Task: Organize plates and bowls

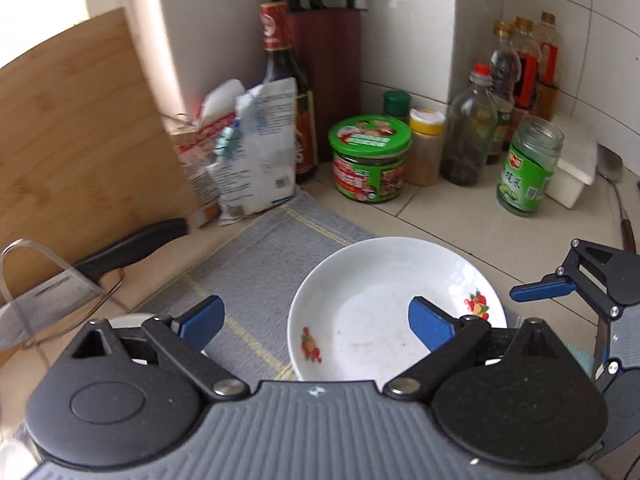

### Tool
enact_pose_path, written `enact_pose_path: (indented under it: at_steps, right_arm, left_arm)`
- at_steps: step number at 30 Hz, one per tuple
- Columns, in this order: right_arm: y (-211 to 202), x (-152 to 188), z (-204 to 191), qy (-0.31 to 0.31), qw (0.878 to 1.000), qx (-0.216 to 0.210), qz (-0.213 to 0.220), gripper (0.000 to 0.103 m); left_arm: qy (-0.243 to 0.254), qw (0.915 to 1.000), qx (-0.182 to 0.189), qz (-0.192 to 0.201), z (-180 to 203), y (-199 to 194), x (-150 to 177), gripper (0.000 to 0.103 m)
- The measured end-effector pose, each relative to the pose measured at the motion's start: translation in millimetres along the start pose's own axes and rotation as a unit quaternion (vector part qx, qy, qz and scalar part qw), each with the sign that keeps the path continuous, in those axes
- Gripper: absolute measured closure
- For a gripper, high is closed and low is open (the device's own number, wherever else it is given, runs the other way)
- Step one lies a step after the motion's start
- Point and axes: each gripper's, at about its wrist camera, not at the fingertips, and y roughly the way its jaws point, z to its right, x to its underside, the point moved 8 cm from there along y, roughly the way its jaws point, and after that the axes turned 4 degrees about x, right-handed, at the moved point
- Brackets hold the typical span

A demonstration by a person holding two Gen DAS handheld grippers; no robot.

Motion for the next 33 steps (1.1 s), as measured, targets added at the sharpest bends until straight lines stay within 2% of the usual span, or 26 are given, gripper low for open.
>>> enact_pose_path:
  at_steps: [7, 12, 15, 18, 24, 31, 33]
  right_arm:
    - [-10.4, -4.8, -19.7, -0.021, 1.000, -0.012, 0.012, 0.000]
    - [-12.9, -10.1, -34.5, -0.019, 1.000, -0.014, 0.014, 0.000]
    - [-11.6, -18.6, -42.6, -0.006, 1.000, -0.012, 0.015, 0.000]
    - [-7.2, -31.4, -51.5, 0.001, 1.000, 0.003, 0.005, 0.000]
    - [9.4, -60.2, -70.2, 0.000, 1.000, 0.001, -0.012, 0.000]
    - [33.8, -92.7, -94.2, -0.043, 0.998, -0.028, -0.024, 0.000]
    - [42.6, -103.2, -99.0, -0.057, 0.997, -0.043, -0.024, 0.000]
  left_arm:
    - [-0.061, 0.9961, -0.064, 0.005, -11.0, -39.5, 53.2, 0.004]
    - [-0.100, 0.9904, -0.096, -0.002, -33.8, -50.9, 92.4, 0.004]
    - [-0.121, 0.9872, -0.104, -0.003, -53.5, -49.2, 112.9, 0.004]
    - [-0.129, 0.9848, -0.115, -0.016, -71.0, -43.5, 131.8, 0.004]
    - [-0.138, 0.9823, -0.120, -0.040, -90.7, -28.0, 164.2, 0.004]
    - [-0.170, 0.9788, -0.109, -0.033, -101.6, -19.0, 174.1, 0.003]
    - [-0.171, 0.9780, -0.115, -0.030, -104.4, -16.4, 172.4, 0.001]
